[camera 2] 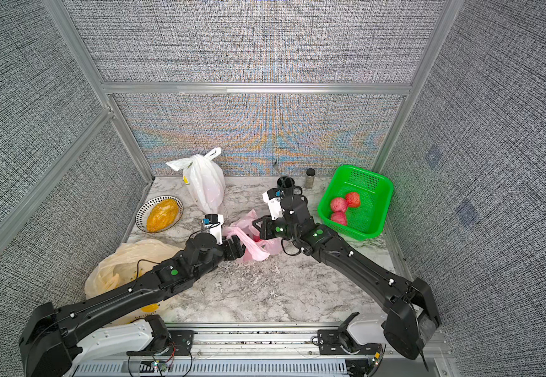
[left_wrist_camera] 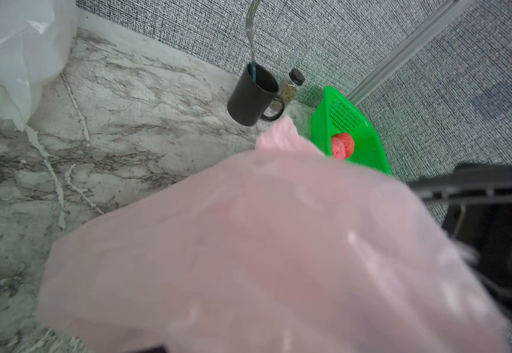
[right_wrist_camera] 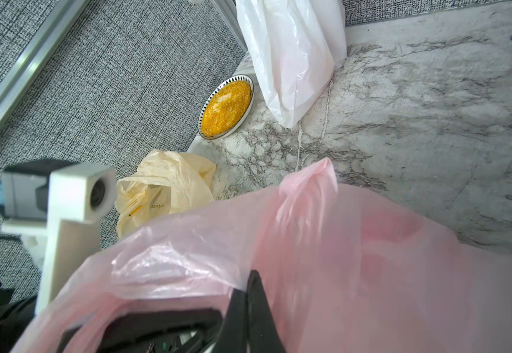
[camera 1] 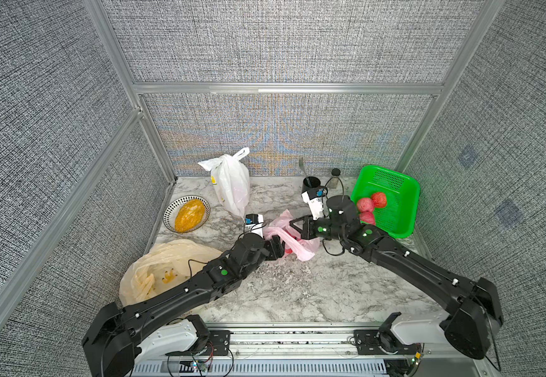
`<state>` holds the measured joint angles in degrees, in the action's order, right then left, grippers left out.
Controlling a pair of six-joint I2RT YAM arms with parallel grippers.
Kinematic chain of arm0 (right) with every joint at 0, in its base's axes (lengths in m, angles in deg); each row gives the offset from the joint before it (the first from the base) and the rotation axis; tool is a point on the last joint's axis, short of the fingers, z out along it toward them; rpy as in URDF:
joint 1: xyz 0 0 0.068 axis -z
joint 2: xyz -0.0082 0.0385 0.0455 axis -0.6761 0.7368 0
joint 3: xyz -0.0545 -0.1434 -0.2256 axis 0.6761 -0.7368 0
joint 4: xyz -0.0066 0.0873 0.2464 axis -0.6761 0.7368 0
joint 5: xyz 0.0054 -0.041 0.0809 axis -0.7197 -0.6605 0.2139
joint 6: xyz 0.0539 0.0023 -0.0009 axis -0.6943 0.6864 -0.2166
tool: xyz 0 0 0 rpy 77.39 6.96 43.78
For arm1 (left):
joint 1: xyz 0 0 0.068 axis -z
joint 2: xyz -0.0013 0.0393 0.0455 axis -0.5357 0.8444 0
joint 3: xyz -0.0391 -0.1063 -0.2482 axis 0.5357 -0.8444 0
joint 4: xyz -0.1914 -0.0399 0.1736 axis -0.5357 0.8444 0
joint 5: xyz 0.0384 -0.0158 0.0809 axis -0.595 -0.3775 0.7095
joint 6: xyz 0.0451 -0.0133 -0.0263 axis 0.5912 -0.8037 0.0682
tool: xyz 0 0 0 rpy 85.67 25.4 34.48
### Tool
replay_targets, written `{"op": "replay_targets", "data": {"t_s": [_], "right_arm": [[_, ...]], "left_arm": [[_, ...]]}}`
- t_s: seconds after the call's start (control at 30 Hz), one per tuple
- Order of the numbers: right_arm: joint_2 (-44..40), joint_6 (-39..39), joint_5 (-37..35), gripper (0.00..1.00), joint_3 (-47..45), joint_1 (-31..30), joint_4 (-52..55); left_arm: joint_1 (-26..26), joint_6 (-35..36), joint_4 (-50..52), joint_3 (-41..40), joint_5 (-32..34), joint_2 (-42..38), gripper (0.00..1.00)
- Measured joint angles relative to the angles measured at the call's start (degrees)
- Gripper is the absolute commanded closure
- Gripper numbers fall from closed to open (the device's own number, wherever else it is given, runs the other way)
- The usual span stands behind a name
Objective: Untie the knot of a plastic bag & take out the apple
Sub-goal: Untie the plastic bag at the center of the board.
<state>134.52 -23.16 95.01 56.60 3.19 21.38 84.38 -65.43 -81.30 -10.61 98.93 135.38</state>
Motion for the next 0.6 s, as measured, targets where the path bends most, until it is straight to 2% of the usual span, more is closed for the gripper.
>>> {"op": "replay_targets", "data": {"t_s": [0.13, 0.23, 0.3, 0.4, 0.5, 0.53, 0.6], "right_arm": [[-2.91, 0.66, -1.29, 1.0, -2.36, -1.57, 0.81], [-5.42, 0.7, -2.16, 1.0, -4.87, -1.84, 1.4], [-7.5, 0.7, -2.67, 1.0, -6.36, -1.84, 2.54], [-9.81, 0.74, -3.19, 1.0, -7.76, -1.88, 3.69], [-11.34, 1.07, -4.48, 1.0, -8.63, -1.88, 5.2], [-11.76, 1.22, -5.18, 0.89, -8.83, -1.88, 5.7], [-12.26, 1.64, -6.51, 0.55, -8.48, -1.66, 6.97]], "left_arm": [[0.0, 0.11, -1.25, 4.39, 3.69, 5.07, 0.23], [-0.31, 0.96, -1.33, 6.67, 6.21, 7.34, 0.29], [-1.18, 1.86, -1.38, 7.3, 7.61, 8.24, 0.4], [-3.19, 3.04, -2.19, 7.28, 7.93, 9.46, 0.68], [-4.44, 4.9, -2.56, 8.22, 7.06, 11.43, 0.83], [-4.52, 5.2, -2.91, 8.61, 5.95, 12.0, 0.87], [-4.76, 6.58, -3.54, 9.05, 4.2, 12.74, 0.92]]}}
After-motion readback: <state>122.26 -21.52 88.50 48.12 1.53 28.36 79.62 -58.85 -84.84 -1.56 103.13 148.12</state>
